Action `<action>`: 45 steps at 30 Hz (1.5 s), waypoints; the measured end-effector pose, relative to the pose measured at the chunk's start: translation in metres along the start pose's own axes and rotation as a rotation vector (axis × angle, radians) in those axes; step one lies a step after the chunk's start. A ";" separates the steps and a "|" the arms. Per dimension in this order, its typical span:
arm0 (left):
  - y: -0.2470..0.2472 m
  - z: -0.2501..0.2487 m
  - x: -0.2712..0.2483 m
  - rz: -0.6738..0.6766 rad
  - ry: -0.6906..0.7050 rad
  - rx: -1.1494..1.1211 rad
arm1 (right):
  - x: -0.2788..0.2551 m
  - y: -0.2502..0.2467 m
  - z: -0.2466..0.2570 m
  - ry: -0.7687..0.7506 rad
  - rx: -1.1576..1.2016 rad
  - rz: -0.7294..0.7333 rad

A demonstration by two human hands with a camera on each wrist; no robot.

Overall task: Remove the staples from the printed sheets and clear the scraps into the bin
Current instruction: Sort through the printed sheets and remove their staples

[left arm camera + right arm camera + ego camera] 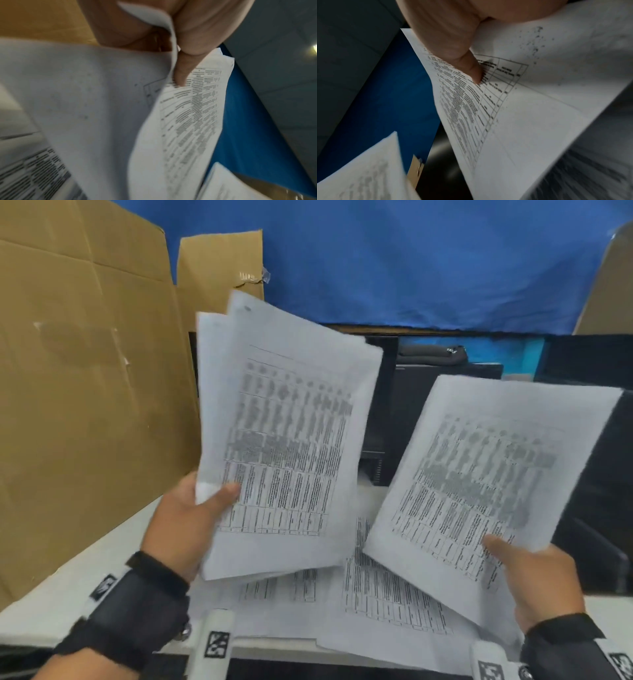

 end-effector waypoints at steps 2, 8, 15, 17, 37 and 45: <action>-0.006 0.007 -0.002 0.051 -0.068 -0.120 | -0.009 0.017 -0.004 0.023 -0.040 0.101; 0.016 0.055 -0.015 0.177 -0.311 -0.187 | -0.065 0.098 -0.010 0.105 -0.097 0.575; 0.011 0.069 -0.010 0.145 -0.271 -0.187 | -0.085 0.135 0.018 -0.050 -0.121 0.641; 0.004 0.057 -0.005 0.060 -0.136 -0.127 | -0.090 0.142 0.027 -0.130 -0.111 0.650; -0.001 0.035 -0.012 -0.113 0.165 0.060 | -0.090 0.170 0.135 -1.058 -0.323 0.428; -0.001 0.079 -0.004 -0.120 -0.087 -0.070 | -0.069 0.178 0.108 -0.646 -0.118 0.557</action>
Point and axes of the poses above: each hand's wrist, its own x-axis towards the middle knuckle, its own y-axis out of the palm, z = x × y, the point moved 4 cm from there along x, towards the middle knuckle, and after that the axes turned 2 degrees about x, right-handed, at the moved point
